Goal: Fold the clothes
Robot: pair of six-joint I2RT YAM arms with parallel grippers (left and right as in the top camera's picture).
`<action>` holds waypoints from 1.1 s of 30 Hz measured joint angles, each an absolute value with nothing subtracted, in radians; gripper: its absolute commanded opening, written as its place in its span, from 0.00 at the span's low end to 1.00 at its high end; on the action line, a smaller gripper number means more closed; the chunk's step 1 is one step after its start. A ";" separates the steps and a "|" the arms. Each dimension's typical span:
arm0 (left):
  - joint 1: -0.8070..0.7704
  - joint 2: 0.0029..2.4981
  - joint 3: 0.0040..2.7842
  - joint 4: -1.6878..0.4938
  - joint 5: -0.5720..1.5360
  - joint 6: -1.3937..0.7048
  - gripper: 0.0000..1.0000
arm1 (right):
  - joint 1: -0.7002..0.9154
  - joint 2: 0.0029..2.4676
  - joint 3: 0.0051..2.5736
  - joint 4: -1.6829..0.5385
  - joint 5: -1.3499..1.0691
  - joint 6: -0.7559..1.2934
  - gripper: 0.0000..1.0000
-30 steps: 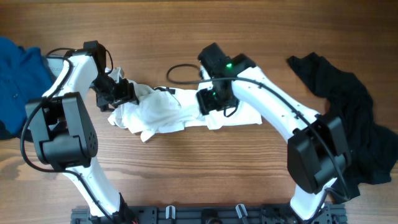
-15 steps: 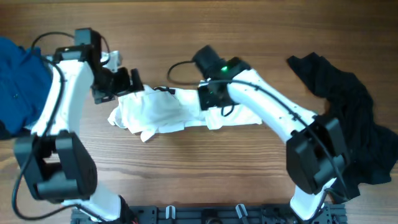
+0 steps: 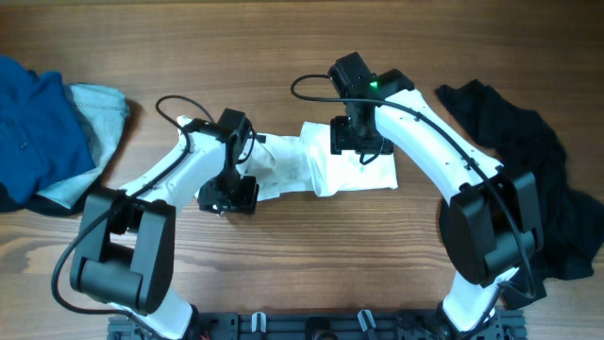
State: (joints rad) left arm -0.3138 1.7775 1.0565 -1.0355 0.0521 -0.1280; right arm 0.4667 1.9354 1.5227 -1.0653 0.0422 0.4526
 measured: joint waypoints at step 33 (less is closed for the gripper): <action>-0.323 1.777 1.184 -0.879 -0.267 -0.254 0.04 | 0.467 1.935 1.523 -1.088 0.042 0.453 0.73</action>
